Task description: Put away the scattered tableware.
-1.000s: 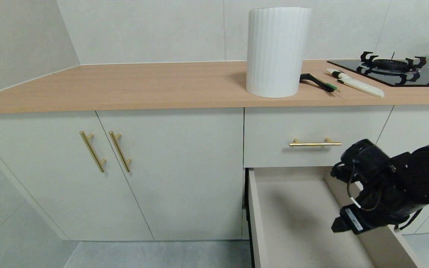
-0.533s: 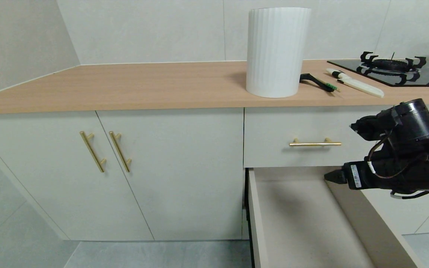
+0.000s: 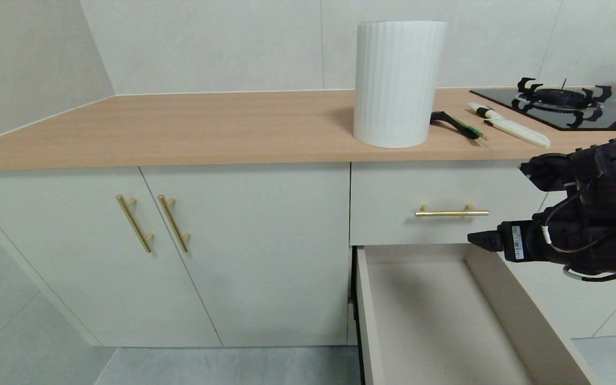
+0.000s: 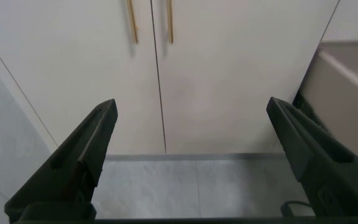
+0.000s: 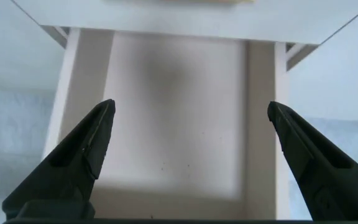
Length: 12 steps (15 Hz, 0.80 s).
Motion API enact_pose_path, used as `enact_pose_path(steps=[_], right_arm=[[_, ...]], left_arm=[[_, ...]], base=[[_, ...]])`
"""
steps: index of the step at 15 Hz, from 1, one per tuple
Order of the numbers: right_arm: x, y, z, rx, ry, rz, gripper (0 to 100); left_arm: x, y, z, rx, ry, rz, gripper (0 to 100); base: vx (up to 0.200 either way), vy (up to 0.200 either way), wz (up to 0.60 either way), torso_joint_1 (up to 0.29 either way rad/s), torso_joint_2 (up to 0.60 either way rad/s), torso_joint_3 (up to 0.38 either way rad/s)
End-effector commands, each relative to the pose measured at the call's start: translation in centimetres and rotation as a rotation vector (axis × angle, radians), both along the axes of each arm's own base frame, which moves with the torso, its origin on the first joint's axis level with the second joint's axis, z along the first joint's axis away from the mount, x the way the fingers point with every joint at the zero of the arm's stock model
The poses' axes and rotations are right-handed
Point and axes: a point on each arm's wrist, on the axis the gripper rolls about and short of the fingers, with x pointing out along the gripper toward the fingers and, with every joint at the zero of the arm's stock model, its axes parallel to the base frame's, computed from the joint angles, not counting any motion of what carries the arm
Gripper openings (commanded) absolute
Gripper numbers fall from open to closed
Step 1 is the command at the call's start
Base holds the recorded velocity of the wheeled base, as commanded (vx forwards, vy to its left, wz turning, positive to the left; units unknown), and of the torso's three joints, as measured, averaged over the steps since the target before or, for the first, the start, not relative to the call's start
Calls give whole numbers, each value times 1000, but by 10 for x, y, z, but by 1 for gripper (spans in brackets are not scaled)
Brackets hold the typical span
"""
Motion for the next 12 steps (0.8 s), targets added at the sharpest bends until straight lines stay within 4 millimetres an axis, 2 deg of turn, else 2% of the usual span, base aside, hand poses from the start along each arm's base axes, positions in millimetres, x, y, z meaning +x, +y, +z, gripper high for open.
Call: enact_pose_path(steps=[1, 12], right_arm=[[0, 0, -1, -1, 3, 0, 100], [5, 2, -6, -3, 12, 1, 100]], left_arm=[[0, 0, 0, 0, -2, 0, 100], [0, 0, 0, 0, -2, 0, 100]], base=[[0, 0, 0, 119, -242, -295], [0, 0, 0, 165, -491, -296]])
